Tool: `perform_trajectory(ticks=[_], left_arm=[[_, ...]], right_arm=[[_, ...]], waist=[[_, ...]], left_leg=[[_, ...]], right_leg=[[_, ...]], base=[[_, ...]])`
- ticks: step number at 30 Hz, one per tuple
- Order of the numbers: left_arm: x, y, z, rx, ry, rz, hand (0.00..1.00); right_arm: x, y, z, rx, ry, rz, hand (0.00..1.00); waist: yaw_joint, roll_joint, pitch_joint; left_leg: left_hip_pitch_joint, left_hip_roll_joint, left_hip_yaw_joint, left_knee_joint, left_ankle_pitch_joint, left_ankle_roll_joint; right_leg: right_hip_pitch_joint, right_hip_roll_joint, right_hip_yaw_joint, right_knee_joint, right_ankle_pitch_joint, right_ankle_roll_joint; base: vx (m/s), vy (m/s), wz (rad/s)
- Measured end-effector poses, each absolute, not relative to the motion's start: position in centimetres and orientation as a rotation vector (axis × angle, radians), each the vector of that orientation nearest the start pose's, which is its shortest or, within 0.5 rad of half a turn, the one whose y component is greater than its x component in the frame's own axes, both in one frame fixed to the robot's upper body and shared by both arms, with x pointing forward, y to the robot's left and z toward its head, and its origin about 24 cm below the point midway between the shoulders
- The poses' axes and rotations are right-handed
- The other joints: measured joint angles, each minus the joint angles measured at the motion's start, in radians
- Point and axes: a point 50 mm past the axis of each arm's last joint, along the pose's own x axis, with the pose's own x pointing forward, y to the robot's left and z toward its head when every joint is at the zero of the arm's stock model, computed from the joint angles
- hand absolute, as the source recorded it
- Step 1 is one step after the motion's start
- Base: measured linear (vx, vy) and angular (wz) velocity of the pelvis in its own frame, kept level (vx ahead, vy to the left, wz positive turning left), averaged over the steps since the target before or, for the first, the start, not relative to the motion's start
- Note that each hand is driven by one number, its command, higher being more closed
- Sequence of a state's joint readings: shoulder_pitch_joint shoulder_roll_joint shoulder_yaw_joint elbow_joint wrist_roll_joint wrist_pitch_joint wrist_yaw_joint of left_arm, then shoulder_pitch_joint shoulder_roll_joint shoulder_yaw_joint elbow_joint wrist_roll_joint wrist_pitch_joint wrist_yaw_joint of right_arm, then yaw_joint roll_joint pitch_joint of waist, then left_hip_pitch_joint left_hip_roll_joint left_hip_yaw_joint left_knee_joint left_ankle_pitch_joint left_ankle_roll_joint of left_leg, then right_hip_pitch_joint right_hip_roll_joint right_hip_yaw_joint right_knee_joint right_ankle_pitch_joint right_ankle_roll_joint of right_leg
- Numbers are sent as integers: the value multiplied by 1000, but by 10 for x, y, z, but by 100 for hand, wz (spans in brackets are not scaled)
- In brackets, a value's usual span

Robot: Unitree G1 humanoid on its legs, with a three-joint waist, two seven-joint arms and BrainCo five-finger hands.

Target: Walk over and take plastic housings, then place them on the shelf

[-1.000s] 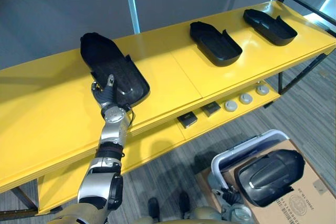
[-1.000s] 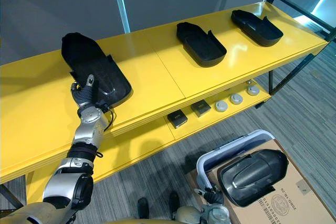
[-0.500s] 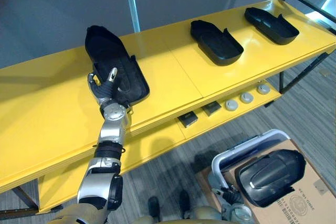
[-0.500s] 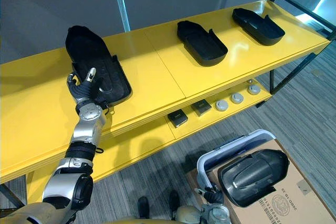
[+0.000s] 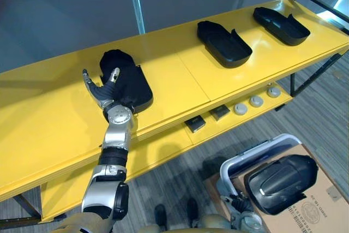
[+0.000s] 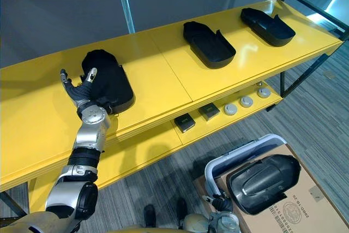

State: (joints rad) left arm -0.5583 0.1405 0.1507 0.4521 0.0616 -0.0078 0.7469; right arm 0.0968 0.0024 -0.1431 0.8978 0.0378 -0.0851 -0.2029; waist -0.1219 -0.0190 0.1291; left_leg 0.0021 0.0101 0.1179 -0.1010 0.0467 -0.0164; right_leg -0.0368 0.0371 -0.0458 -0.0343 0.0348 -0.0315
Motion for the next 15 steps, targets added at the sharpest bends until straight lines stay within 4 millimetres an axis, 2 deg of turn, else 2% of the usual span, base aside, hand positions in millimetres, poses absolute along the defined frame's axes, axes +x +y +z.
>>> perform_trajectory(ticks=[2,5,9,12,13,15], left_arm=[[334,207,112,113,-193,782,0],[316,186,111,141,-260,703,0],[289,156,86,204,-234,569,0],[268,148,68,255,-196,499,0],[261,146,61,269,-180,472,100],[254,141,56,303,-180,431,100]], right_arm=[[122,-184,-145,7,909,-372,0],[121,-185,-145,2,913,-384,0],[118,-187,-147,1,928,-392,0],[116,-188,-148,-2,934,-394,0],[115,-188,-148,-1,936,-395,0],[112,-188,-149,0,941,-397,0]], waist=[[0,2,-1],[4,8,-4],[28,14,-8],[31,18,-11],[34,18,-11],[51,18,-11]], left_leg=[[0,0,0,-1,0,0],[0,-1,-7,-1,0,0],[7,0,-9,-1,0,0],[11,2,-11,-2,0,0],[11,2,-12,-2,0,0],[11,3,-12,-2,0,0]], right_leg=[[0,0,0,0,0,0],[2,-1,-5,0,0,0],[11,0,-8,-1,0,0],[16,1,-9,-1,-1,1],[15,1,-10,-1,-3,4],[16,1,-11,-1,-9,13]], base=[[0,0,0],[0,0,6],[0,0,1],[0,0,3],[0,0,0],[0,0,2]])
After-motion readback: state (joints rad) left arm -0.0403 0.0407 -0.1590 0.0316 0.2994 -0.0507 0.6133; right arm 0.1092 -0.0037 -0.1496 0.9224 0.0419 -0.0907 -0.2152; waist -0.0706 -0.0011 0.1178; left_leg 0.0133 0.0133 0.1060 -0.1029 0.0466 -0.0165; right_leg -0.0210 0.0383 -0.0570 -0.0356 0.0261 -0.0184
